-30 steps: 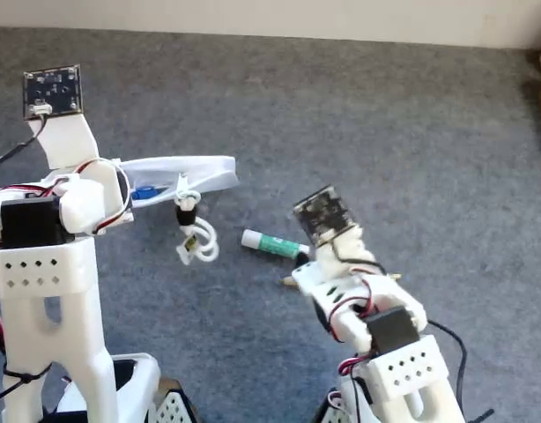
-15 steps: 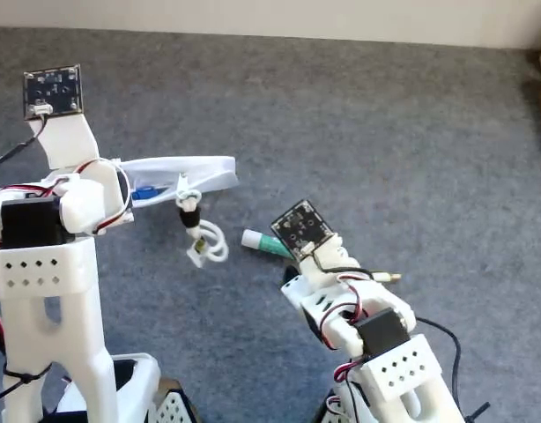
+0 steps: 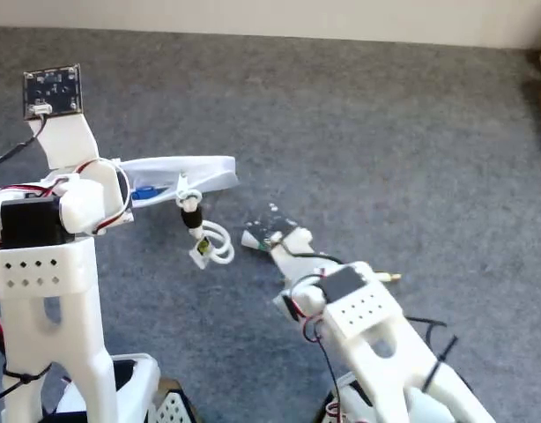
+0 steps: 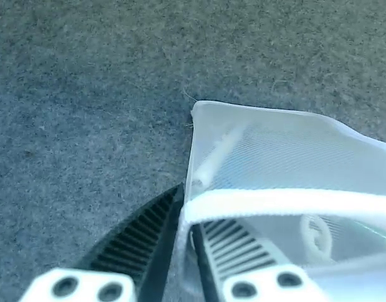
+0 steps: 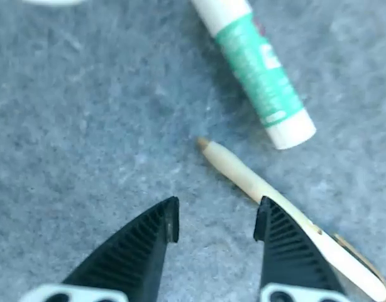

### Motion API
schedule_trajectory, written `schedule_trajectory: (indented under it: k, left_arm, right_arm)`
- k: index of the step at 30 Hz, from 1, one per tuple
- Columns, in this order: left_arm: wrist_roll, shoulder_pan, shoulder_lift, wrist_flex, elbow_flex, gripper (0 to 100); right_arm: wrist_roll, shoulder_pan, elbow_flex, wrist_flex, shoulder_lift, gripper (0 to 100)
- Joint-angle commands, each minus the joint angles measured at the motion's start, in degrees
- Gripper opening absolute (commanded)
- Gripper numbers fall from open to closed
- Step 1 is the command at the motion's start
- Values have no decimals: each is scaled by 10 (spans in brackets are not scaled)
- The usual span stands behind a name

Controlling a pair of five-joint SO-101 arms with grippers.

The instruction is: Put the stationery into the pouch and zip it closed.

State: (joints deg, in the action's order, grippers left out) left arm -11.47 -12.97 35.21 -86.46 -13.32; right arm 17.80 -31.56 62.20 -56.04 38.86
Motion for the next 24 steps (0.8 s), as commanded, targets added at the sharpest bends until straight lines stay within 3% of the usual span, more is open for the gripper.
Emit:
schedule_trajectory:
  k: [1,13,19,24]
  left_arm:
    - [-4,-5,3,-2,12,14]
    - [-4,-6,3,2,-1,14]
    - [-4,-6,3,2,-1,14]
    - [-4,-7,3,2,-2,14]
  right_arm:
    - [8,-4,-64,11,-39,188]
    - [76,26,-112,12,-171,188]
    - [130,32,-107,89,-220,187]
    - [131,49,-111,100,-253,184]
